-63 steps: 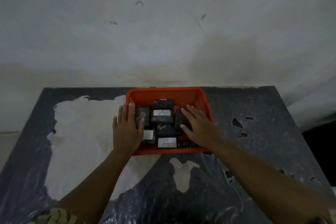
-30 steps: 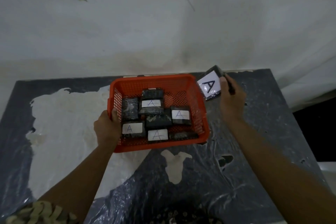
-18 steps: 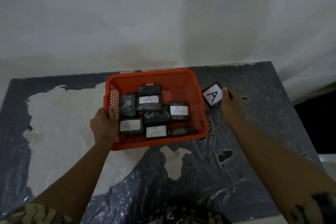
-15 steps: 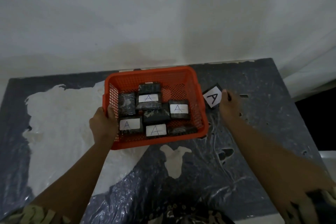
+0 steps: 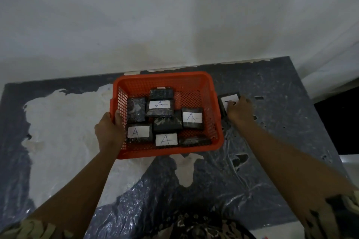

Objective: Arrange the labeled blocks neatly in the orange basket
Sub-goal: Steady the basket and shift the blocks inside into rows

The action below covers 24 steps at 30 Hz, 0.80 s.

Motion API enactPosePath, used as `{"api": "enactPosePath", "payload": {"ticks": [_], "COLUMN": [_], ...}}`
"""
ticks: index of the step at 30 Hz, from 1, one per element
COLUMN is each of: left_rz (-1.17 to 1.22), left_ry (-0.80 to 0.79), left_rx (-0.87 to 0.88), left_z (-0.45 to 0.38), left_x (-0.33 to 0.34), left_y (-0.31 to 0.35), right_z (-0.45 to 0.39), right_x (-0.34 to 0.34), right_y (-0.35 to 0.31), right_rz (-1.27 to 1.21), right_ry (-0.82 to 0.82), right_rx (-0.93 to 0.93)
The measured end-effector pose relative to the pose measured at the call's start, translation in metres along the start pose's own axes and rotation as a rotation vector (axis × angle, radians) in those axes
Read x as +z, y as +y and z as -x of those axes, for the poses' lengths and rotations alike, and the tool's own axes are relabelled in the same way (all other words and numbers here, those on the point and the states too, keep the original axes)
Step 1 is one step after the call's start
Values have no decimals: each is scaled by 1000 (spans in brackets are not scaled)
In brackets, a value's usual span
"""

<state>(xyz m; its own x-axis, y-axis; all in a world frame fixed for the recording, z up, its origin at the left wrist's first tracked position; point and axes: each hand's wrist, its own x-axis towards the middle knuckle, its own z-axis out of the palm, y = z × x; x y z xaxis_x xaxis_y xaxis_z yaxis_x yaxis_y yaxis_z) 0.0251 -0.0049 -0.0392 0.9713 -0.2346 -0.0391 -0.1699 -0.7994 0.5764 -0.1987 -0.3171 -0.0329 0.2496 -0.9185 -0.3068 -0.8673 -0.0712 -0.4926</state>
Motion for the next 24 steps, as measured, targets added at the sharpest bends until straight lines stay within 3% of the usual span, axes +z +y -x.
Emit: {"api": "enactPosePath", "payload": {"ticks": [3, 6, 7, 9, 12, 14, 20, 24], "left_rz": [0, 7, 9, 13, 21, 23, 29, 29], "left_ry": [5, 6, 5, 3, 4, 13, 10, 14], "left_rx": [6, -1, -1, -1, 1, 11, 3, 9], "left_z": [1, 4, 5, 6, 8, 9, 10, 10], "left_x": [1, 0, 0, 0, -1, -1, -1, -2], "left_y": [-1, -1, -1, -1, -2, -2, 0, 0], "right_z": [21, 52, 61, 76, 85, 85, 82, 74], "right_x": [-7, -8, -6, 0, 12, 17, 20, 16], "right_y": [-14, -34, -38, -42, -41, -38, -45, -52], "right_rz": [5, -43, -11, 55, 345, 468, 609, 571], "right_ry": [126, 196, 124, -199, -666, -799, -858, -804], "right_rx": [-259, -678, -814, -948, -859, -764, -733, -732]}}
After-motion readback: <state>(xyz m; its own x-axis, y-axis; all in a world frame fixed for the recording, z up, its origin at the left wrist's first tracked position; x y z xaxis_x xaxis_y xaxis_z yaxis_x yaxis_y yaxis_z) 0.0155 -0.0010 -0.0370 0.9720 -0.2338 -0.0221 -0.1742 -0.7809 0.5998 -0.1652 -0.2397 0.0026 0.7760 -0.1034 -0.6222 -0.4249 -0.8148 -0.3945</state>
